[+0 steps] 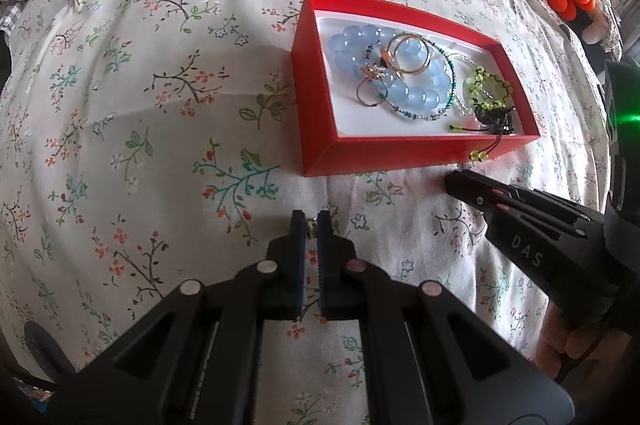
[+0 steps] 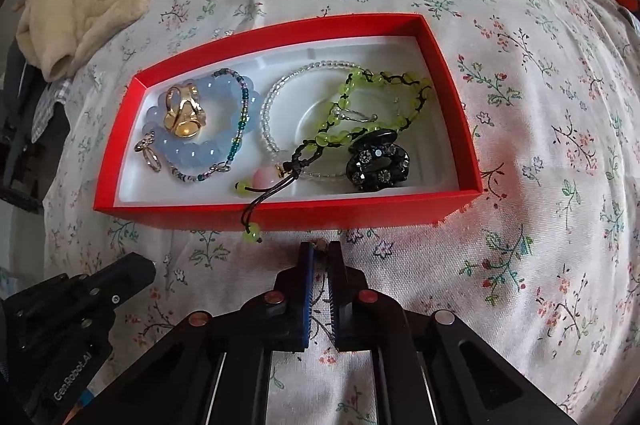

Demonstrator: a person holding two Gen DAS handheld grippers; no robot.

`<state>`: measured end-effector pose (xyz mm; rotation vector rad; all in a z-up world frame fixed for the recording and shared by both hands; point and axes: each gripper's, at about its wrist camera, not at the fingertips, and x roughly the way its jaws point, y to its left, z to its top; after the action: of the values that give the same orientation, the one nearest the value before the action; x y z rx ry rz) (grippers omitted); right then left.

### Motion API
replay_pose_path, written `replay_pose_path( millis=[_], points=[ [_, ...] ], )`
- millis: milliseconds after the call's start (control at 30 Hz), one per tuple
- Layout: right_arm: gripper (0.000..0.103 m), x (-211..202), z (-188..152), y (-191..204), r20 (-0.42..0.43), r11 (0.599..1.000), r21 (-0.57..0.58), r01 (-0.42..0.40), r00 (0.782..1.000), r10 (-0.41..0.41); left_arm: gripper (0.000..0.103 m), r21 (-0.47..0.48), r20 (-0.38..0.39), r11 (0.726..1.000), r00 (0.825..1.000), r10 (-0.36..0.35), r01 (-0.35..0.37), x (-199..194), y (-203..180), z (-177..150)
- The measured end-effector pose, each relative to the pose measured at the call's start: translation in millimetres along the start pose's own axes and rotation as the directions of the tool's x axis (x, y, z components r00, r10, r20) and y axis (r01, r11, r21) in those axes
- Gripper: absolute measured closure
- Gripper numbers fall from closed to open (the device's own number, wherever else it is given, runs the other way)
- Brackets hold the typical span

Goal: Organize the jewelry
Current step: 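Carry both held earrings up and over the red box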

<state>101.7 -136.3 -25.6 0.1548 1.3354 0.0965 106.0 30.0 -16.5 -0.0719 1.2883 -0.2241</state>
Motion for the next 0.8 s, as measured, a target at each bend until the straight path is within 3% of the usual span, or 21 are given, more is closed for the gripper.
replay_pose_path(
  millis=[633,800],
  points=[
    [0.096,-49,-11,-11,0.040,0.996,-0.028,-0.081,0.996,0.082,0.097,-0.006,0.014,1.000,1.000,-0.014,0.014,-8,2,1],
    [0.059,-44,-11,-18,0.027,0.999,0.000,-0.038,0.999,0.038,0.097,-0.002,0.010,1.000,1.000,-0.013,0.013,-6,-1,2]
  ],
)
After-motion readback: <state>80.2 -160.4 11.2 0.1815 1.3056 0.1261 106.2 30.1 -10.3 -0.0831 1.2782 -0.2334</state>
